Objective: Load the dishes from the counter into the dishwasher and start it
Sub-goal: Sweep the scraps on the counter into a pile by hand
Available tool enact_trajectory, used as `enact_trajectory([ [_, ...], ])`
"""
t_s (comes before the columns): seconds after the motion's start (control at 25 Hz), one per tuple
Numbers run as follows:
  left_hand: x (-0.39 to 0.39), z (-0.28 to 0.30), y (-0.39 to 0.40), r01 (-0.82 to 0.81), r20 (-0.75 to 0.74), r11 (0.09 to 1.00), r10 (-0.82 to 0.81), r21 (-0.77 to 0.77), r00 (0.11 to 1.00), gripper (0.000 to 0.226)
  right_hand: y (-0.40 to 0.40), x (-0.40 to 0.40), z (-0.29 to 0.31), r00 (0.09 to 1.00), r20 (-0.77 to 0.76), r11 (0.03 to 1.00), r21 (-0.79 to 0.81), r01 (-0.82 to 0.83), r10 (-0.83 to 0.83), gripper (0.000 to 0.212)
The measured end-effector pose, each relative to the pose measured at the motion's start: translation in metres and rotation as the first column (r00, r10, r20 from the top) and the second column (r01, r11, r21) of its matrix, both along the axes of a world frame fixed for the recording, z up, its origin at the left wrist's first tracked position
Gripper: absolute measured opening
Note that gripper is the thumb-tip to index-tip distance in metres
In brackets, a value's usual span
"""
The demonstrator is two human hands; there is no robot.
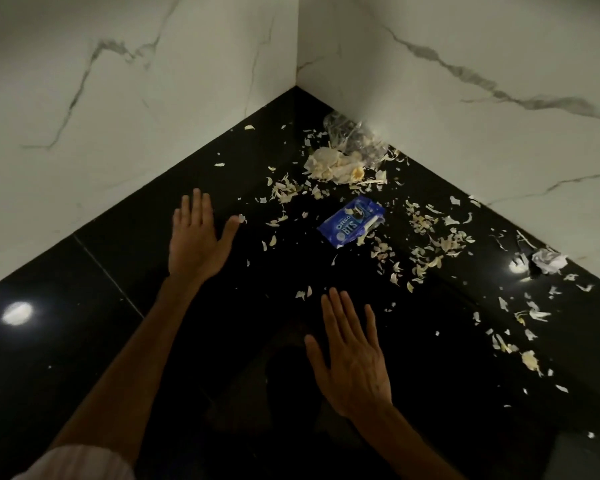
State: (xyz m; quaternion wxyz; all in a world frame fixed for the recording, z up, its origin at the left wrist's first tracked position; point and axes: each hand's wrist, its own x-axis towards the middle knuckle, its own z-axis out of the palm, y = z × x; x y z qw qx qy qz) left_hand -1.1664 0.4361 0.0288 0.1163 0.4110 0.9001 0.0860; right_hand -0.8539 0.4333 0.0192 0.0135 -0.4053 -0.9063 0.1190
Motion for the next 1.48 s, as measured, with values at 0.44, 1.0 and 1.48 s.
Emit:
enact_trajectory([
  [0.44, 0.142, 0.019, 0.013, 0.040, 0.318, 0.939, -0.155, 0.343, 0.935, 0.074, 0.009, -0.003, 0.001, 0.992, -0.112, 0.999, -0.004, 0.053, -0.053, 0.061],
  [1.0, 0.032, 0.001, 0.065, -0.008, 0.199, 0.941, -0.063, 0.338, 0.978, 0.072, 0.009, -0.002, -0.004, 0.985, -0.149, 0.996, 0.007, 0.085, -0.083, 0.055],
  [1.48, -0.102, 0.000, 0.187, 0.352, 0.024, 0.925, -0.359, 0.141, 0.933, 0.071, 0.013, -0.005, -0.012, 0.961, -0.266, 0.994, 0.056, 0.098, -0.080, 0.054],
])
